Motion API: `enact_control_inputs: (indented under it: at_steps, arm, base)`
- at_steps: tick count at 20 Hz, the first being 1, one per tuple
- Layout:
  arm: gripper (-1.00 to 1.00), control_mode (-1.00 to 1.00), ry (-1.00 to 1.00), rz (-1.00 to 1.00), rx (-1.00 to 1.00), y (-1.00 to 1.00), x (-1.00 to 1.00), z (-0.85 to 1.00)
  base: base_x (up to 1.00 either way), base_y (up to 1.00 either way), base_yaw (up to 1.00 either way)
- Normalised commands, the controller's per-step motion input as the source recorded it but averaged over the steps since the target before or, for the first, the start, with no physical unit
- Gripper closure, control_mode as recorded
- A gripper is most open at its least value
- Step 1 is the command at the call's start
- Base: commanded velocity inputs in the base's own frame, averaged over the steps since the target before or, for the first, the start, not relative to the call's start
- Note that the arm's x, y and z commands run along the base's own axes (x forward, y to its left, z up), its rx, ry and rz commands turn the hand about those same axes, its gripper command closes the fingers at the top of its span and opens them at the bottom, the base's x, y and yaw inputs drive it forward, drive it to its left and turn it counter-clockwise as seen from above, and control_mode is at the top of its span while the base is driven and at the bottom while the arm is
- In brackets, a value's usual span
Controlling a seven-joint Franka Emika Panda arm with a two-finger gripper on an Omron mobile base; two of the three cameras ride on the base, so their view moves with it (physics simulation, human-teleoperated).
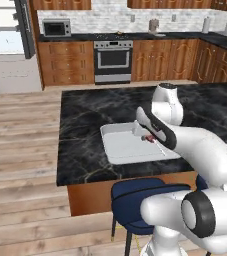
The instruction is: Place the cold items (sweet potato and carrot) from the fridge in one tupperware on the dining counter. Place the warm items (hot dog and kebab skewer) in the stove area in another tupperware.
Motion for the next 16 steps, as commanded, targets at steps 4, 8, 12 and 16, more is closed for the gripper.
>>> enact_control_inputs:
  at_steps: [4,8,12,16]
  arm:
    - [1.00,-1.00,0.17,0.53,-0.06,-0.18,0.71,-0.30]
    - [1.00,-1.00,0.01,0.56,0.00,-0.29,0.51,-0.28]
    - [1.00,-1.00,0.05,0.53,-0.11,-0.13,0.40,-0.53]
    - [1.00,-1.00,0.04,0.38,-0.10,0.00,0.50,-0.49]
  base:
    - [0.00,0.00,0.00]
    - [0.00,0.00,0.00]
    - [0.00,0.00,0.00]
    - [0.00,0.00,0.00]
